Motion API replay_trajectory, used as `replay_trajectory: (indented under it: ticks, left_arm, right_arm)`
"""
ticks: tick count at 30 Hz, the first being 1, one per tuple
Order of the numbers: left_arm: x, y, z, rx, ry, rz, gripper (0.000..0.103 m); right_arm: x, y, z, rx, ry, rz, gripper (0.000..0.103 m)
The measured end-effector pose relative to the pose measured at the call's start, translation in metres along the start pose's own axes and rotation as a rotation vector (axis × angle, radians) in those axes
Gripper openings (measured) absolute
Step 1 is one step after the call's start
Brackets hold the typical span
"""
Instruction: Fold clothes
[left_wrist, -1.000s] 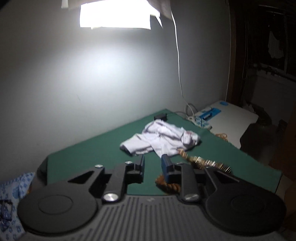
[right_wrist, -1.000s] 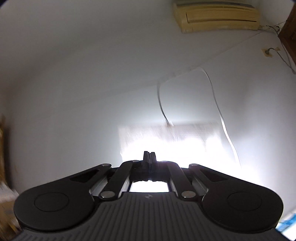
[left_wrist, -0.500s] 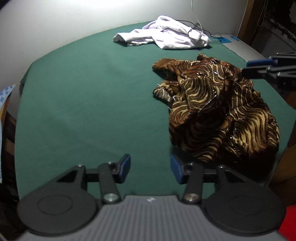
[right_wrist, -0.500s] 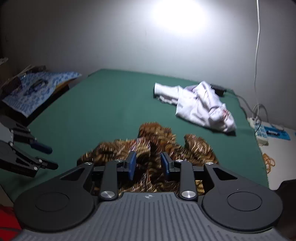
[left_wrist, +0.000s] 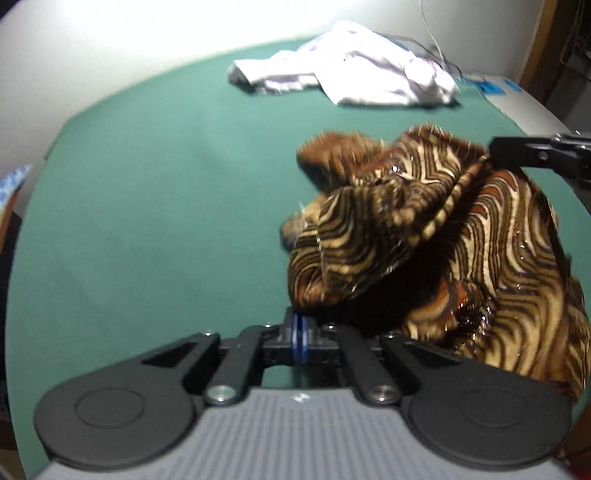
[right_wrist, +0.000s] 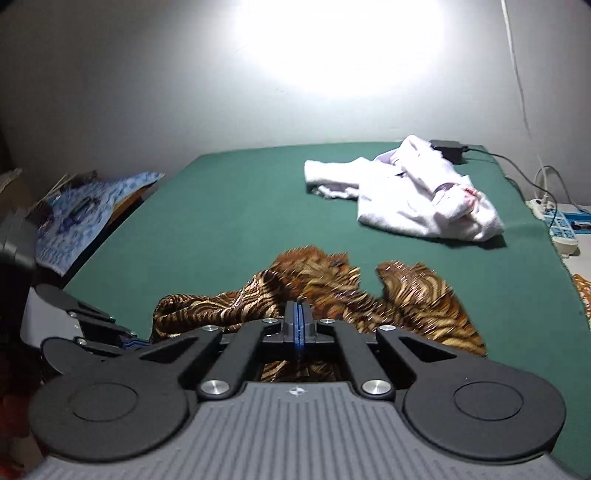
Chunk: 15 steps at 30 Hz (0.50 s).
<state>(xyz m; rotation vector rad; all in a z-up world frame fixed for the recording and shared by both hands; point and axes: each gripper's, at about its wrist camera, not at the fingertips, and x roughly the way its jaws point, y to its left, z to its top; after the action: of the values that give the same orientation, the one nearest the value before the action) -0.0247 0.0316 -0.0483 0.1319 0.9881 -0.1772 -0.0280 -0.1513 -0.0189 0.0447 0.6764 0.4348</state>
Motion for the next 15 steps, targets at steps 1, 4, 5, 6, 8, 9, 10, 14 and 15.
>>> replay_trajectory:
  ticks: [1, 4, 5, 6, 8, 9, 10, 14, 15]
  left_arm:
    - [-0.002, 0.0, 0.01, -0.012, -0.023, 0.012, 0.0]
    - [-0.016, 0.004, 0.046, -0.032, -0.11, 0.067, 0.0]
    - [-0.023, 0.007, 0.057, -0.04, -0.139, 0.092, 0.0]
    - [-0.029, 0.011, 0.066, -0.051, -0.164, 0.103, 0.0]
    - [-0.042, 0.021, 0.078, -0.079, -0.201, 0.085, 0.0]
    - [-0.047, 0.024, 0.079, -0.086, -0.216, 0.089, 0.0]
    - [-0.048, 0.026, 0.078, -0.092, -0.217, 0.093, 0.001]
    - [-0.035, 0.032, 0.053, -0.1, -0.138, 0.11, 0.011]
    - [-0.032, 0.034, 0.047, -0.102, -0.118, 0.114, 0.011]
  right_arm:
    - [0.001, -0.009, 0.005, 0.019, -0.017, -0.013, 0.0]
    - [-0.004, -0.034, 0.022, 0.094, -0.09, -0.027, 0.0]
    - [-0.008, -0.041, 0.027, 0.119, -0.119, -0.033, 0.0]
    - [-0.012, -0.048, 0.032, 0.141, -0.151, -0.039, 0.0]
    - [-0.014, -0.061, 0.038, 0.172, -0.155, -0.007, 0.0]
    - [-0.015, -0.067, 0.04, 0.186, -0.154, 0.012, 0.003]
    - [-0.013, -0.069, 0.04, 0.165, -0.141, -0.002, 0.009]
    - [0.001, -0.076, 0.028, 0.115, -0.05, -0.035, 0.047]
    - [0.007, -0.074, 0.022, 0.104, 0.004, 0.01, 0.047]
